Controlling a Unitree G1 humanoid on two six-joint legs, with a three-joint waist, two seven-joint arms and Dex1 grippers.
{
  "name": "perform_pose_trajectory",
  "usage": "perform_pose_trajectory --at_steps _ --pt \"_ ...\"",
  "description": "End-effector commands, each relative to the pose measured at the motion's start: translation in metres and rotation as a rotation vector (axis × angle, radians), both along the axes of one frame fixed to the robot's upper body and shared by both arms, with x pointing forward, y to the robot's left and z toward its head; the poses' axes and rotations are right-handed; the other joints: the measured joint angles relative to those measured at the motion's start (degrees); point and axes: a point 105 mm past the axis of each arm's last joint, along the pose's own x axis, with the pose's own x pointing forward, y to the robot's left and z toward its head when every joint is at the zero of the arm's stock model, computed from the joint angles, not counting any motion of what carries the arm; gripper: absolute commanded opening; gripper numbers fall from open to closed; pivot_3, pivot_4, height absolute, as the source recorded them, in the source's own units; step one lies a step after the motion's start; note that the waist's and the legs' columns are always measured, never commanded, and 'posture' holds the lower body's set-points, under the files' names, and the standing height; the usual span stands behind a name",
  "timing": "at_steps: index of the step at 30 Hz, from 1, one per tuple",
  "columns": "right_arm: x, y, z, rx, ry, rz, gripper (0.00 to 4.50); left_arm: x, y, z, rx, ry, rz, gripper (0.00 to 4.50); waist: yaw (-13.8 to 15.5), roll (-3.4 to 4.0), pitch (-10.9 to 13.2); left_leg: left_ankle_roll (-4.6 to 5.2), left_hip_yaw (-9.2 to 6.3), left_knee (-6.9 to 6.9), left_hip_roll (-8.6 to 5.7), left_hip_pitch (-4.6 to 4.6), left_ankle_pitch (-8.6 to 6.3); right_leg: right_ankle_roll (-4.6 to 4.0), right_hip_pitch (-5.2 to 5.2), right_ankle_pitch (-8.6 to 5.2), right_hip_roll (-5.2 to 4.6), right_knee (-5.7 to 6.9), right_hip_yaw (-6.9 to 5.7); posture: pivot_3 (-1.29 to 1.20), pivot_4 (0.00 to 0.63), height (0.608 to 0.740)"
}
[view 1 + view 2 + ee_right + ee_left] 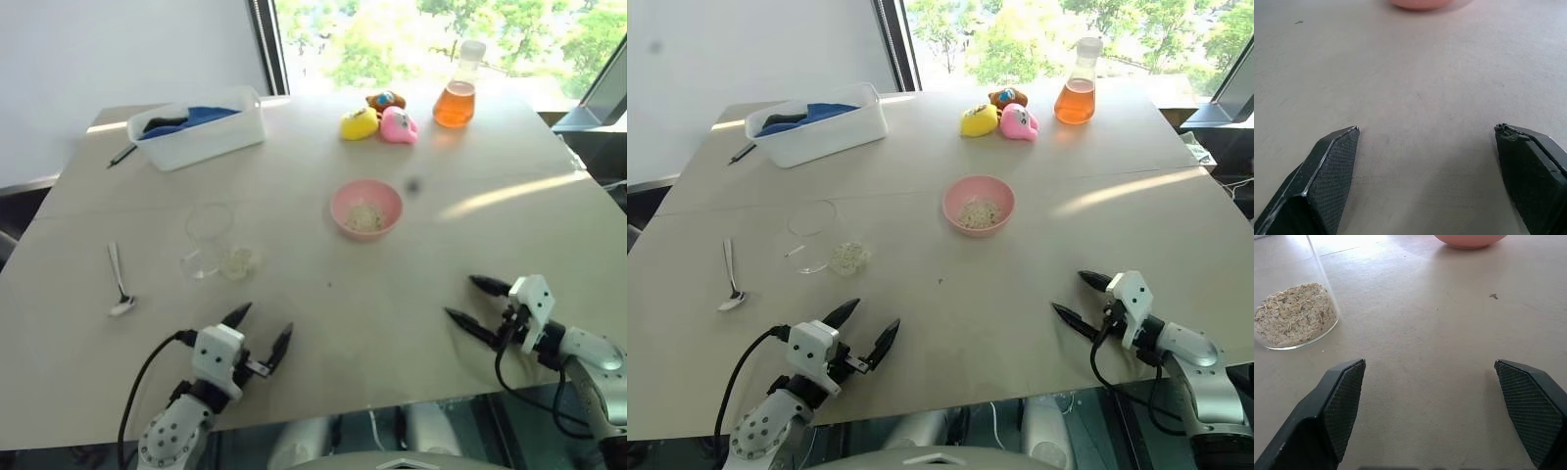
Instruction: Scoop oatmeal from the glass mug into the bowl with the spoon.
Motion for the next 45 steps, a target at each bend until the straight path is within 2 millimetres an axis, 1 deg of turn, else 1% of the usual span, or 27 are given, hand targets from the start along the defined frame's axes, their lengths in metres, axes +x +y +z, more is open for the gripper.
perform_pose_trajectory --at_steps 1,21,23,25,27,28,30,31,33,36,38,42,45 --pt "-0.002 0.004 -0.008 0.005 0.033 0.019 4.45 -0.004 0.005 -0.010 0.007 0.038 0.026 4.50 0.0 0.00 0.0 0.00 0.00 0.00 0.00 0.00 0.00 0.00 0.00 0.00 0.00 0.00 0.00 0.00 0.150 0.740" --pt "0.005 0.008 -0.007 0.006 0.026 0.049 4.45 -0.005 0.009 -0.009 -0.020 0.031 0.053 4.50 -0.1 -0.05 0.0 0.03 0.02 0.00 0.01 0.12 -0.02 0.00 0.09 0.00 0.00 0.00 0.04 0.00 0.150 0.740" --pt "0.006 0.011 -0.006 0.008 0.024 0.074 4.45 -0.005 0.011 -0.008 -0.031 0.025 0.079 4.50 -0.1 -0.07 -0.1 0.07 0.04 -0.01 0.02 0.17 -0.04 0.01 0.10 0.00 0.00 0.00 0.05 0.00 0.150 0.740" --pt "0.003 0.020 -0.003 0.005 0.025 0.129 4.45 -0.005 0.015 -0.005 -0.037 0.013 0.119 4.50 -0.1 -0.07 -0.1 0.18 0.04 -0.01 0.02 0.18 -0.10 0.00 0.12 0.00 0.00 0.00 0.05 0.00 0.150 0.740" --pt "-0.002 0.031 0.004 -0.005 0.014 0.210 4.45 -0.005 0.026 -0.002 -0.003 0.007 0.156 4.50 -0.2 -0.07 0.0 0.18 0.04 -0.03 0.06 0.19 -0.11 0.00 0.12 0.00 -0.01 0.00 0.06 0.00 0.150 0.740" --pt "-0.005 0.037 0.010 0.001 0.007 0.251 4.45 -0.003 0.042 0.003 0.001 -0.001 0.218 4.50 -0.2 -0.09 0.0 0.18 0.04 -0.05 0.08 0.19 -0.11 0.00 0.11 -0.01 -0.02 0.00 0.06 0.00 0.150 0.740" --pt "-0.008 0.050 0.025 0.042 -0.004 0.315 4.45 0.001 0.076 0.019 -0.046 -0.024 0.352 4.50 -0.1 -0.11 0.0 0.17 0.03 -0.14 0.14 0.18 -0.10 0.00 0.08 -0.01 0.00 0.00 0.05 0.00 0.150 0.740" --pt "-0.010 0.057 0.033 0.067 -0.006 0.349 4.45 0.001 0.092 0.028 -0.046 -0.039 0.386 4.50 -0.1 -0.14 0.1 0.16 0.01 -0.15 0.18 0.15 -0.10 0.00 0.03 -0.01 0.04 0.01 0.03 0.00 0.150 0.740" --pt "-0.014 0.073 0.048 0.090 -0.005 0.427 4.45 -0.003 0.113 0.043 -0.018 -0.044 0.404 4.50 -0.2 -0.19 0.2 -0.04 -0.04 -0.15 0.21 -0.05 0.02 -0.01 -0.16 -0.01 0.06 0.03 -0.01 0.00 0.150 0.740" --pt "-0.020 0.094 0.067 0.093 -0.021 0.533 4.45 -0.004 0.136 0.060 -0.013 -0.013 0.437 4.50 -0.1 -0.24 0.2 -0.05 -0.02 -0.15 0.09 -0.13 0.01 -0.01 -0.18 -0.01 0.11 -0.04 -0.03 0.00 0.150 0.740" --pt "-0.022 0.107 0.079 0.105 -0.035 0.588 4.45 -0.002 0.148 0.074 -0.027 -0.001 0.461 4.50 0.0 -0.45 0.4 -0.04 -0.06 -0.15 0.05 -0.15 0.01 0.00 -0.18 0.00 0.10 -0.13 -0.06 0.00 0.150 0.740" --pt "-0.025 0.122 0.095 0.107 -0.058 0.645 4.45 0.004 0.176 0.102 -0.077 -0.028 0.556 4.50 0.2 -0.61 0.6 -0.05 -0.30 -0.15 0.01 -0.23 0.01 -0.02 -0.17 0.00 0.11 -0.20 -0.27 0.00 0.150 0.740" --pt "-0.028 0.127 0.099 0.107 -0.062 0.651 4.45 0.011 0.188 0.114 -0.124 -0.019 0.597 4.50 0.1 -0.61 0.6 -0.07 -0.35 -0.18 0.01 -0.24 0.01 -0.02 -0.18 0.01 0.10 -0.21 -0.30 0.00 0.150 0.740"
